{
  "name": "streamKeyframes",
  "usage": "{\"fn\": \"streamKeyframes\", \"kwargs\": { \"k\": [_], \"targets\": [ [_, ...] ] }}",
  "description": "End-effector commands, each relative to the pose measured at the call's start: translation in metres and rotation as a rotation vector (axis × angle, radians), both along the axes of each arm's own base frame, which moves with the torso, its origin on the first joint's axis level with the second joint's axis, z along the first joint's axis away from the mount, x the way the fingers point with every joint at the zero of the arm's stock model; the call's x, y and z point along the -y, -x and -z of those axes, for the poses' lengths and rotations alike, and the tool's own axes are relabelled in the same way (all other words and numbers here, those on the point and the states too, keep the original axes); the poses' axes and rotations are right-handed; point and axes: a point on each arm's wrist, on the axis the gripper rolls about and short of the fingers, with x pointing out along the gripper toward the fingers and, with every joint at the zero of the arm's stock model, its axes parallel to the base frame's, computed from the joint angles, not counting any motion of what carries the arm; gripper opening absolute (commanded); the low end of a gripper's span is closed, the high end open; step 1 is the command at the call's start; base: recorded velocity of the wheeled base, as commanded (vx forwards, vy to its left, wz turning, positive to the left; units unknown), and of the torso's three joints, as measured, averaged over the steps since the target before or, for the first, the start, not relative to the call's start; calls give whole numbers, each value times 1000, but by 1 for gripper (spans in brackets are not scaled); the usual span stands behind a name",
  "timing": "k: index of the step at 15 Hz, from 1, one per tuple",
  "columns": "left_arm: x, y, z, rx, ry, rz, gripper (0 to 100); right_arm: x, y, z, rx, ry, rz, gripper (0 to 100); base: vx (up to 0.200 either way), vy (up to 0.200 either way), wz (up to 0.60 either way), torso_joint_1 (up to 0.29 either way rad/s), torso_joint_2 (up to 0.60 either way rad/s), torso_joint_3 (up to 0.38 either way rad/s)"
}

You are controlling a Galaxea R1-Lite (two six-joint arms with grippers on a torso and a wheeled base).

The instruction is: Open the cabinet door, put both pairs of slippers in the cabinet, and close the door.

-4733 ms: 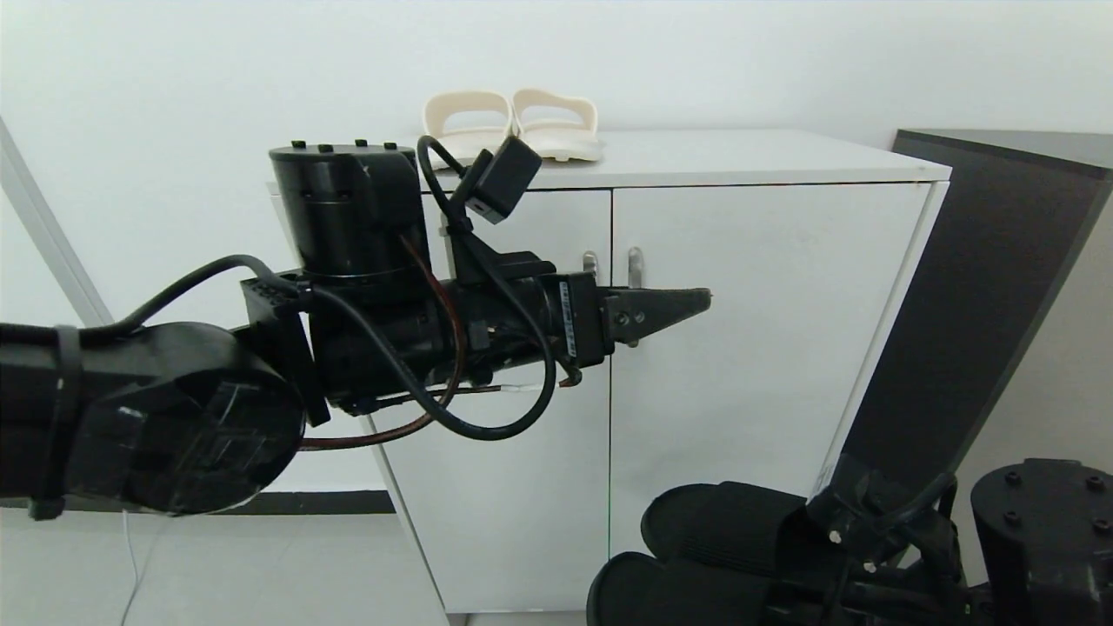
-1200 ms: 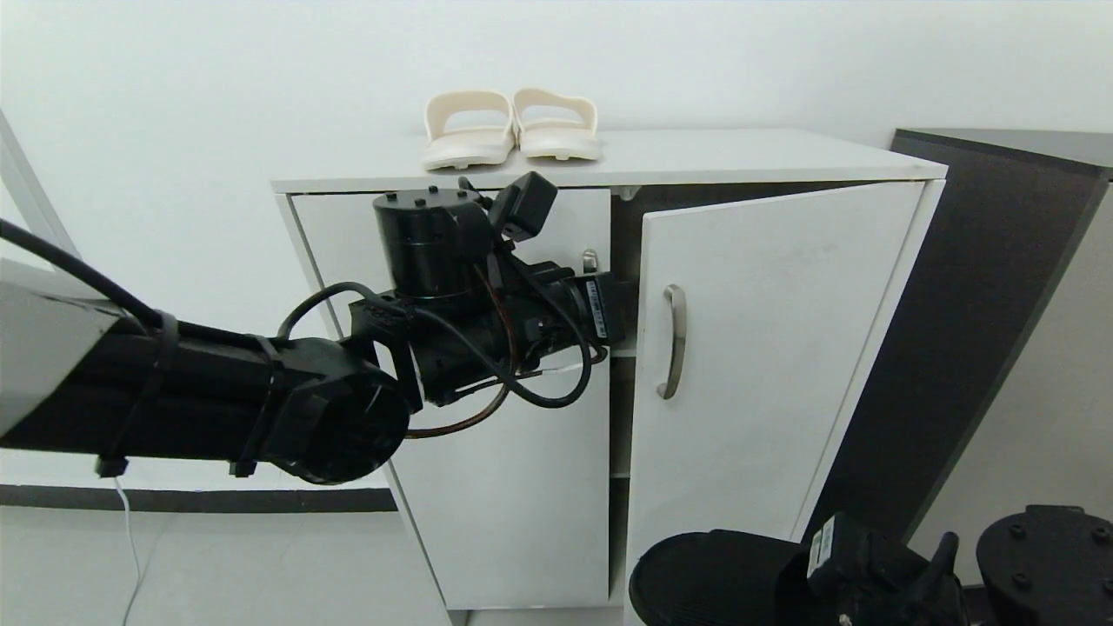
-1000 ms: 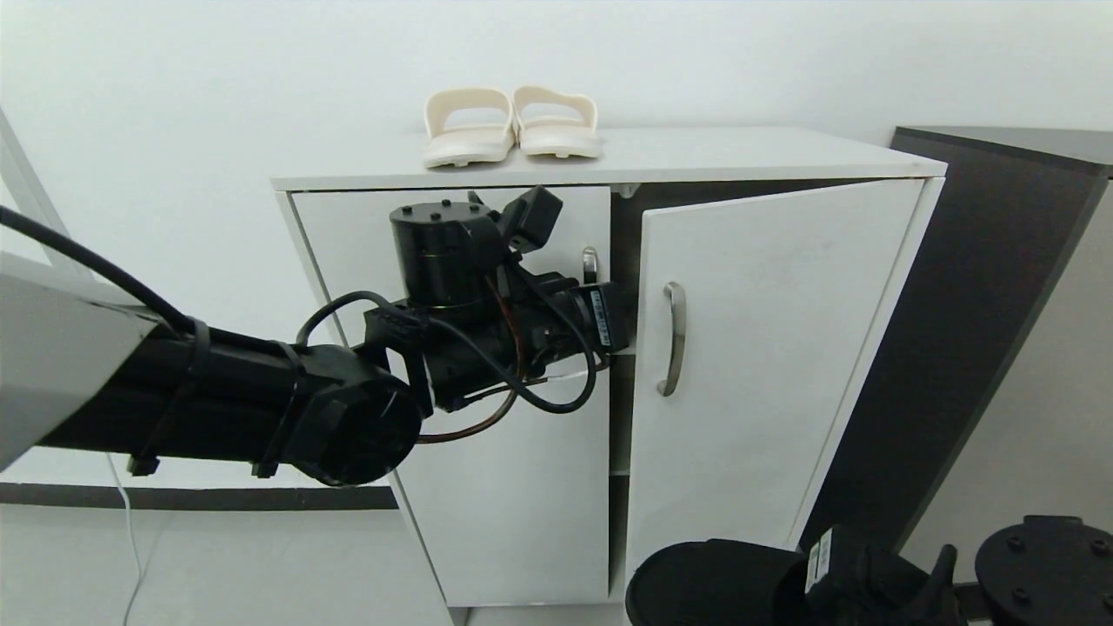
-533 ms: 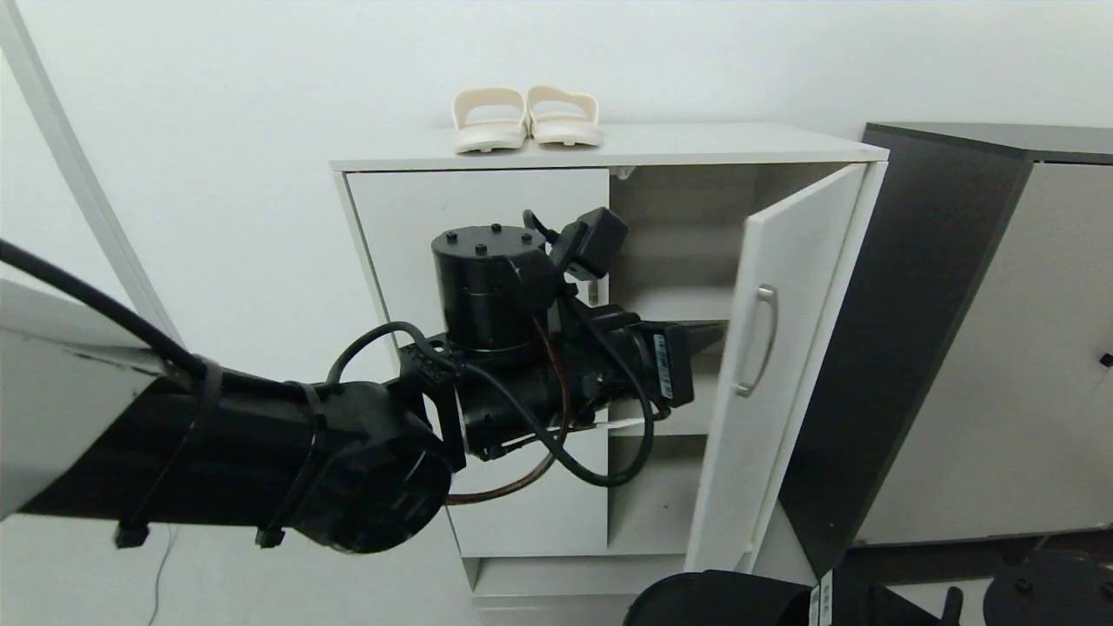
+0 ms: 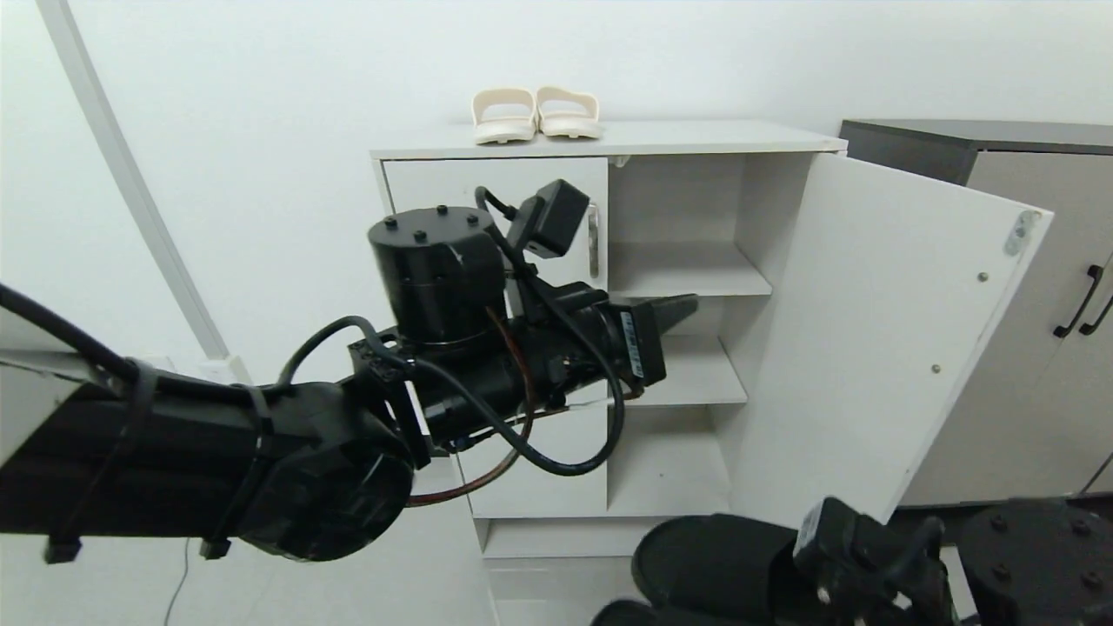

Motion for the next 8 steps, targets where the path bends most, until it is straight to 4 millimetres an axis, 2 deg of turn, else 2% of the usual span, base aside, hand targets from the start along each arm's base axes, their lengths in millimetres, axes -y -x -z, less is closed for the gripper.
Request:
{"fn": "streamKeyframes", "kwargs": {
  "k": [1, 3, 5, 8],
  "targets": [
    [-50, 10, -21, 36, 26, -101, 0, -11, -43, -3, 14, -11, 250, 0, 0, 0, 0, 0, 0, 0],
    [-86, 41, -28, 21, 10, -150, 0, -26, -69, -6, 40, -37, 456, 0, 0, 0, 0, 0, 0, 0],
    [-111, 74, -34, 10, -18, -239, 0, -40, -96, 9, 78, 9, 629, 0, 0, 0, 0, 0, 0, 0],
    [-144, 116, -41, 25, -103, -469, 0, -51, -112, 20, 133, -46, 708, 0, 0, 0, 0, 0, 0, 0]
  ]
}}
